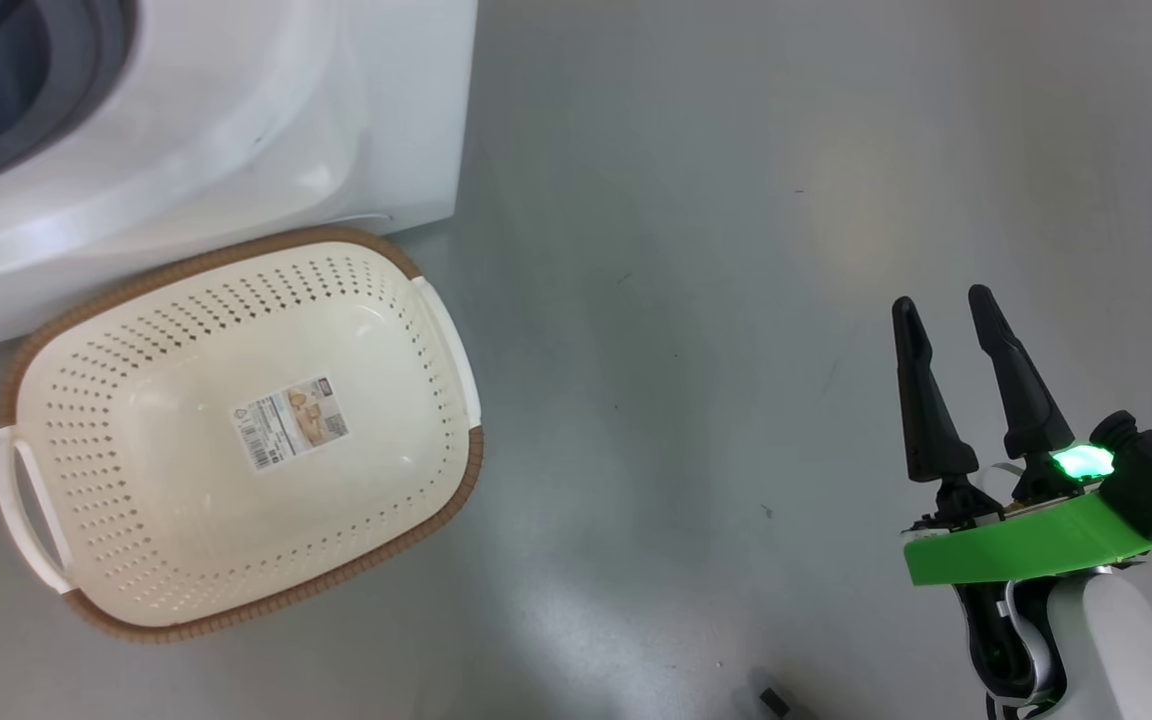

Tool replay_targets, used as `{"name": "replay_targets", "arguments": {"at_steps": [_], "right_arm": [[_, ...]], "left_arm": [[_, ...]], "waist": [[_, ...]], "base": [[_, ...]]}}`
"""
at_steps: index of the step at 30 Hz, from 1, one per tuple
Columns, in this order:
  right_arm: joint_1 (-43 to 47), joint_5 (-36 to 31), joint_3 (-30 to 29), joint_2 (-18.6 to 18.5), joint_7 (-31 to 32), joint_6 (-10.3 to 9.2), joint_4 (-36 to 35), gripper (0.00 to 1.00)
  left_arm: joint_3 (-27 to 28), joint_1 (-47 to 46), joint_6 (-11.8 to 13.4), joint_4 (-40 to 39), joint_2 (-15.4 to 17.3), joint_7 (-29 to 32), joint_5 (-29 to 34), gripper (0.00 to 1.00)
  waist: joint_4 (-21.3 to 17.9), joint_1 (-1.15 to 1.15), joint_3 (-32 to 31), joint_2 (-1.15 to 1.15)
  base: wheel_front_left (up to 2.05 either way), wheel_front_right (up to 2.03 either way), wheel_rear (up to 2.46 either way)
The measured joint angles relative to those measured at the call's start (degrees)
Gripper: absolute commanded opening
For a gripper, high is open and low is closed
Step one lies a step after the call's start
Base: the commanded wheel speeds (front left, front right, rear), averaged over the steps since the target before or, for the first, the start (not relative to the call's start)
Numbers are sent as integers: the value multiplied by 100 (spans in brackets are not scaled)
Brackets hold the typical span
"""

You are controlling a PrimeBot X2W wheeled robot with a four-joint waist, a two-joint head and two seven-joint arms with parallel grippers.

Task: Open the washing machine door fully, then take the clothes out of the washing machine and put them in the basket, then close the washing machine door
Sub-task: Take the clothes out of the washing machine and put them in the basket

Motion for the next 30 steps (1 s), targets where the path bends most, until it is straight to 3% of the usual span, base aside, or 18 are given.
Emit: {"name": "replay_targets", "arguments": {"at_steps": [10, 30], "right_arm": [[-3, 58, 31, 0, 0, 0, -20, 100], [-89, 403, 300, 1, 0, 0, -63, 100]], "left_arm": [[-147, -116, 80, 154, 22, 0, 13, 100], [-344, -849, 144, 494, 389, 0, -77, 100]], "waist": [[-70, 0, 61, 0], [-367, 0, 351, 0]], "base": [[0, 0, 0], [0, 0, 0]]}}
